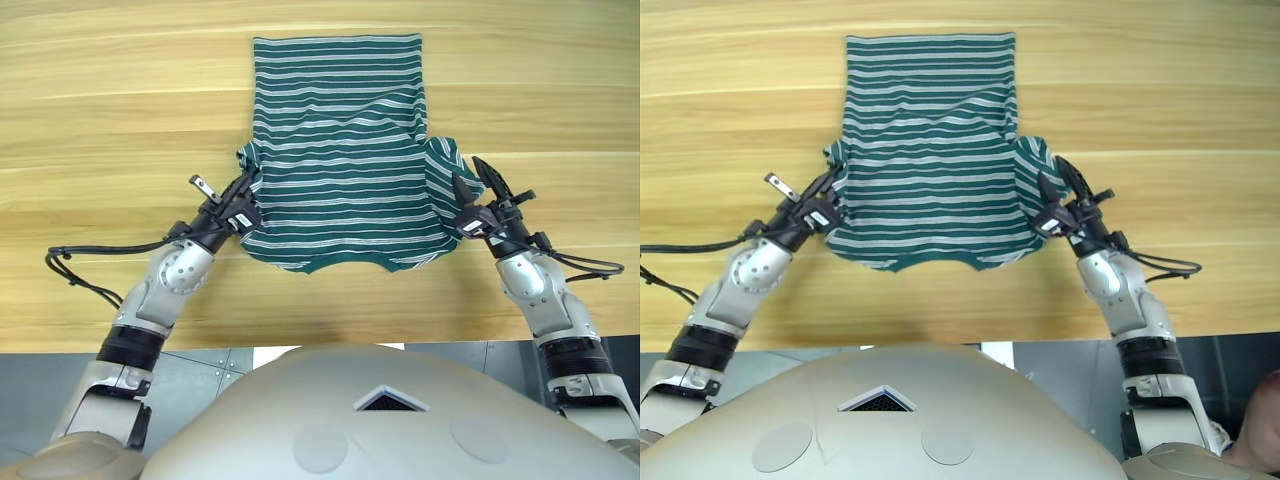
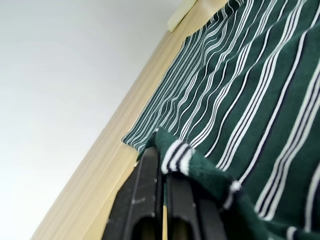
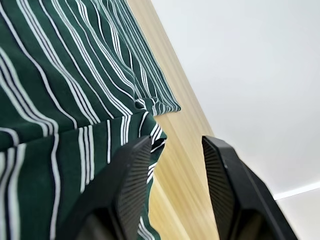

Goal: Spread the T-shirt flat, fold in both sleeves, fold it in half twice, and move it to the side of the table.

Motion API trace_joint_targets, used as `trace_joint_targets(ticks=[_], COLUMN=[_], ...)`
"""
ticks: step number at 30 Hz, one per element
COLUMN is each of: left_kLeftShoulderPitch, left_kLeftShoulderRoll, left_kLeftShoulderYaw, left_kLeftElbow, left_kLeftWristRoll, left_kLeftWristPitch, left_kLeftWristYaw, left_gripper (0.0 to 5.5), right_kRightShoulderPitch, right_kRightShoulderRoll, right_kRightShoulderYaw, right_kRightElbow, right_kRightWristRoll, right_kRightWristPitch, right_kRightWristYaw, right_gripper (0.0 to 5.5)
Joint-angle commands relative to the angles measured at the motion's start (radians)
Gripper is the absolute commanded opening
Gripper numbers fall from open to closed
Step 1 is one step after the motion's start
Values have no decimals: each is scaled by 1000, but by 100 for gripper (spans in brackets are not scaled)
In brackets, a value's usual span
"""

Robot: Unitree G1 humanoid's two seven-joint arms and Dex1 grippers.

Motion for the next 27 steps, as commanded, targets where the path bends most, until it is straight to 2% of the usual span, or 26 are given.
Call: trace_joint_targets(ticks=[1,8,13,19,24,27], left_kLeftShoulderPitch=[8,-45,-59,-18,32,48], left_kLeftShoulderRoll=[-31,-71,-83,-23,59,68], left_kLeftShoulderYaw=[0,25,-5,-94,-85,-76], left_kLeftElbow=[1,-10,-18,8,-15,-24], left_kLeftWristRoll=[-9,-2,22,96,84,63], left_kLeftWristPitch=[20,58,58,24,-3,-3], left_kLeftWristYaw=[-32,-50,-78,-178,-223,-232], left_gripper=[0,0,0,0,0,62], right_kRightShoulderPitch=[-13,-11,-6,-6,-8,-18], right_kRightShoulderRoll=[0,6,5,5,4,6], right_kRightShoulderYaw=[8,15,19,23,25,29], right_kRightElbow=[12,11,6,3,6,11], right_kRightWristRoll=[-9,-12,-12,-10,-8,-9], right_kRightWristPitch=[1,4,6,8,7,8], right_kRightWristYaw=[-10,-12,-10,-7,-6,-3], right_gripper=[188,188,188,188,188,188])
